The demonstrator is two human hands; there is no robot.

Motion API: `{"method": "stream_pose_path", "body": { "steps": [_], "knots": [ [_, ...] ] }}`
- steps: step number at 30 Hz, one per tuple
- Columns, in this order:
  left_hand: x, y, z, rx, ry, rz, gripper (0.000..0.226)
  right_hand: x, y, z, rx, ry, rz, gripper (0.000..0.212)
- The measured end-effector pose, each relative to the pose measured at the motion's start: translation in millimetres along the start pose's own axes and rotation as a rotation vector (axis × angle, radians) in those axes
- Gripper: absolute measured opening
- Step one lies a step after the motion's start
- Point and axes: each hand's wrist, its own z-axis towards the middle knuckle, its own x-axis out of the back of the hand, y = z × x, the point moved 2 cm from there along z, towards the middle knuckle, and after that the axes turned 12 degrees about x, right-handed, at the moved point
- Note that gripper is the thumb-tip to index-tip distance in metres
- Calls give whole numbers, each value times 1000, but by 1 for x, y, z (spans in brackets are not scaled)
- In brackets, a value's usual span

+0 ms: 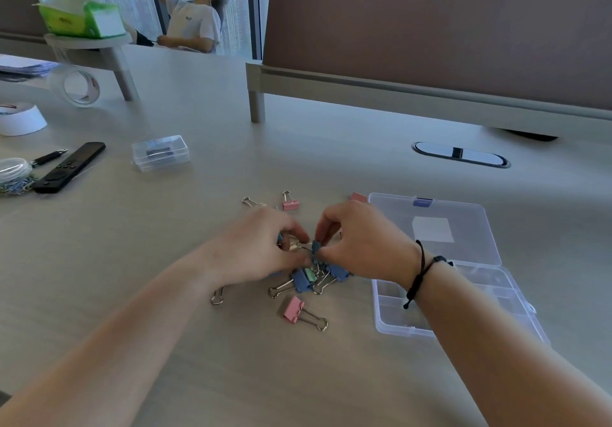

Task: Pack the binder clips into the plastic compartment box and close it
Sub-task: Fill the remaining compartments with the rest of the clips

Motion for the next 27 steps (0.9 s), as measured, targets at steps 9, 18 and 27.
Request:
{"method": "stream_pose_path", "body": {
  "steps": [9,18,27],
  "knots": [
    [5,27,-1,-50,81,99,11,13,2,-19,-19,177,230,13],
    [-22,93,-6,-181,-29,-31,11,61,34,-89,-111,269,358,13],
    [-48,114,2,-196,-179,118,15,68,64,-135,-255,305,458,14]
  ]
}}
